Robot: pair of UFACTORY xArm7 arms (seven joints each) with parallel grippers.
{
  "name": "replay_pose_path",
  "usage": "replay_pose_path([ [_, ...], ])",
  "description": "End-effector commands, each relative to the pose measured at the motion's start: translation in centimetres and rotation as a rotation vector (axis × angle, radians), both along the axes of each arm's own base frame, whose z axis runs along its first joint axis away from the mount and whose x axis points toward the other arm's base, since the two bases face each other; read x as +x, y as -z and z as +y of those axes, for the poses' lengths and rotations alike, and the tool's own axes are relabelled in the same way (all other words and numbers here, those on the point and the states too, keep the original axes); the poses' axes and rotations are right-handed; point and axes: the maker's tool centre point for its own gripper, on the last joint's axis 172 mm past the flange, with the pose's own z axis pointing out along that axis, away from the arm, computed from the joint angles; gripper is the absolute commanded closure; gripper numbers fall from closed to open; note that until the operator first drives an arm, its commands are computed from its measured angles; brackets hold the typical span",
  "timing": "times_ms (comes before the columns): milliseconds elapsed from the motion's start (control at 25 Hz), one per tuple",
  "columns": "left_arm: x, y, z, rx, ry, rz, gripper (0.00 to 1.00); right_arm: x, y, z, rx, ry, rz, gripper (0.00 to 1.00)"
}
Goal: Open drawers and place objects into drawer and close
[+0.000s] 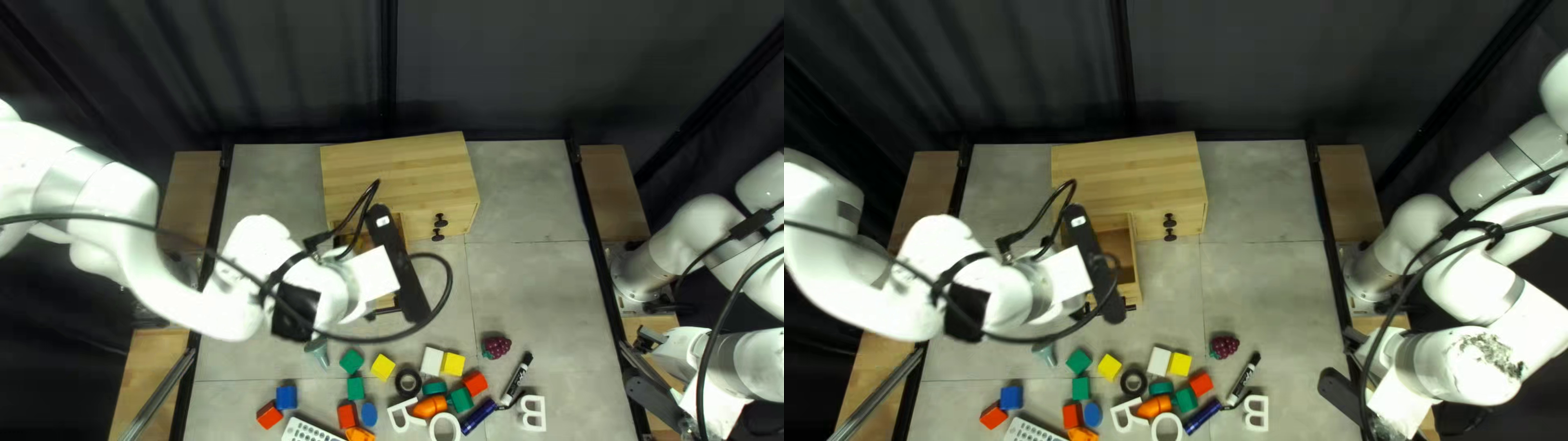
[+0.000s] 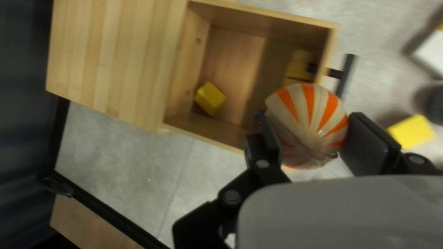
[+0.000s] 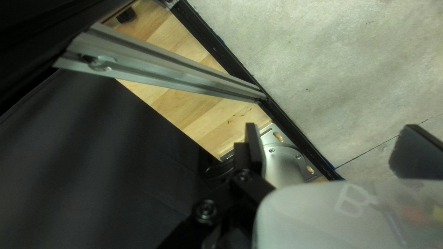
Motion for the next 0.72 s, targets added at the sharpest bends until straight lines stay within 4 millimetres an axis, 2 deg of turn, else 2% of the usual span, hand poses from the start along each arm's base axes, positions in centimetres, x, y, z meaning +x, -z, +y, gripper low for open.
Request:
replay_pose_path([
  [40,-0.4,0.3,0.0,-0.008,0.011,0.015,0.0,0.0,0.0,0.0,0.0,0.0,0.0,0.0],
  [160,-1.0,-0.3,-1.8,-0.006,0.05,0.042,0.0,0.0,0.0,0.0,0.0,0.0,0.0,0.0],
  [200,-1.7,-0.3,-3.8,-0.006,0.105,0.073,0.0,0.0,0.0,0.0,0.0,0.0,0.0,0.0],
  [240,-2.0,-0.3,-4.4,-0.006,0.129,0.087,0.0,0.0,0.0,0.0,0.0,0.0,0.0,0.0],
  [280,-2.9,0.2,-7.0,-0.015,0.205,0.129,0.0,0.0,0.0,0.0,0.0,0.0,0.0,0.0],
  [440,-5.3,1.5,-12.1,-0.056,0.36,0.231,0.0,0.0,0.0,0.0,0.0,0.0,0.0,0.0],
  [560,-8.3,3.1,-16.5,-0.088,0.521,0.325,0.0,0.0,0.0,0.0,0.0,0.0,0.0,0.0],
  [720,-11.4,5.8,-18.7,-0.13,0.659,0.378,0.0,0.0,0.0,0.0,0.0,0.0,0.0,0.0],
])
